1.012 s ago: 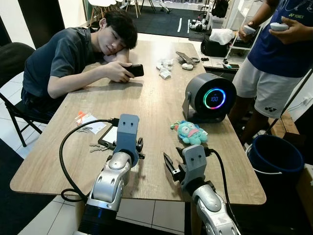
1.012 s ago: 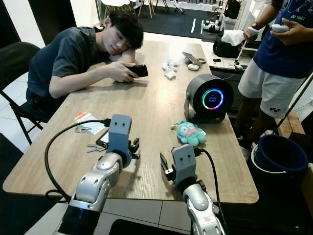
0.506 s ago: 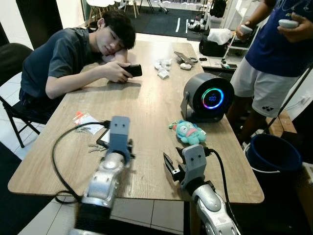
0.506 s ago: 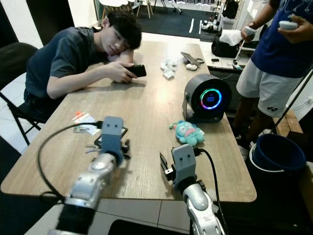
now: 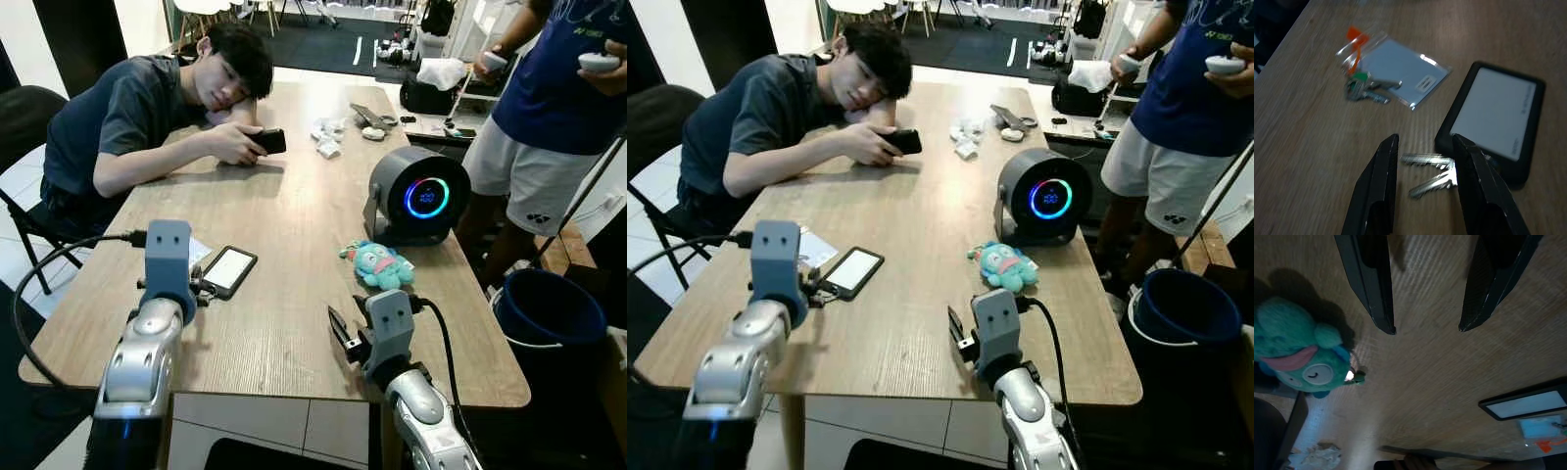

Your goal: Hang keys on a hook

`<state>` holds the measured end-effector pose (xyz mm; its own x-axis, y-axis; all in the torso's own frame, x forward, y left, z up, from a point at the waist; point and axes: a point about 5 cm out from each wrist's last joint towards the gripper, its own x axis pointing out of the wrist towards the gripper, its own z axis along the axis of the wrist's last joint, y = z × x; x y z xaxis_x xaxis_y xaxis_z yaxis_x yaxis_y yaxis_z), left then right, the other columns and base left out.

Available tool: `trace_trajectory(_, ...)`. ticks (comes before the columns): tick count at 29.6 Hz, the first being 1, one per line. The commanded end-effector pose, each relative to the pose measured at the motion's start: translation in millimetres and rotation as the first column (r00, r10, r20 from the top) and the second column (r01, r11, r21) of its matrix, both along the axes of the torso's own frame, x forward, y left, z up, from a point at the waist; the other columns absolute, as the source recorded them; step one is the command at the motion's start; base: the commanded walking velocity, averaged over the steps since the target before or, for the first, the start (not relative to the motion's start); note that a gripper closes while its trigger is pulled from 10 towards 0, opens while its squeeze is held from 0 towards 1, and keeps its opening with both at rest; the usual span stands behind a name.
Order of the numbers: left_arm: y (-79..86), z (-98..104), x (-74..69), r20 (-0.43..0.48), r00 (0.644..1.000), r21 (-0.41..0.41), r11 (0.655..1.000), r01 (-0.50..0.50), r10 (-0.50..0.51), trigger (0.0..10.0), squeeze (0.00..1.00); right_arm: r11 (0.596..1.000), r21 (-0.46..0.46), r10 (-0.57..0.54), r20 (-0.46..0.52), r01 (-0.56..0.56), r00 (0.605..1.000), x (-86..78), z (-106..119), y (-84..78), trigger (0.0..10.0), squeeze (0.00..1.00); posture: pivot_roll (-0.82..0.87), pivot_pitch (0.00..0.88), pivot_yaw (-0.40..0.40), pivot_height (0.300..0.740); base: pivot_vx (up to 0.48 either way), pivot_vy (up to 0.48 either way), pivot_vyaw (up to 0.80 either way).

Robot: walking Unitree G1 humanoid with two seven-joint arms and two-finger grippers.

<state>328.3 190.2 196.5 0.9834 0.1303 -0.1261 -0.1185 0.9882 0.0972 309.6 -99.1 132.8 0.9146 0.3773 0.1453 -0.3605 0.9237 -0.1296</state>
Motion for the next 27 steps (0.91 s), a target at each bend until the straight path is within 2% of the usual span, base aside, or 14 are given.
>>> trace_trajectory(1,1.5,-3.5,-4.4,-0.017,1.0,0.013,1.0,0.002,-0.002,10.0,0.0,1.0,-0.005,-0.002,-0.026,0.002,1.0,-1.8,-7.0,-1.1,10.0,0.0,0.11,0.221,-0.035,0.74,0.0,0.0,0.0)
trace_trajectory(10,1.5,-12.4,-10.6,-0.055,0.998,0.006,1.0,-0.008,0.008,10.0,0.0,1.0,-0.003,-0.004,-0.028,0.004,1.0,-2.1,-7.6,-0.9,10.0,0.0,0.12,0.22,-0.032,0.74,0.0,0.0,0.0)
trace_trajectory(19,-0.5,-20.5,-7.4,-0.075,0.997,0.001,1.0,-0.023,0.023,10.0,0.0,1.0,-0.001,-0.003,-0.028,0.002,1.0,-2.0,-7.6,0.0,10.0,0.0,0.12,0.223,-0.033,0.74,0.0,0.0,0.0)
trace_trajectory(27,4.4,-25.4,-0.4,-0.092,0.994,-0.014,0.998,-0.059,0.057,10.0,0.0,1.0,-0.002,0.0,-0.031,0.0,1.0,-3.0,-8.7,0.6,10.0,0.0,0.11,0.226,-0.032,0.74,0.0,0.0,0.0)
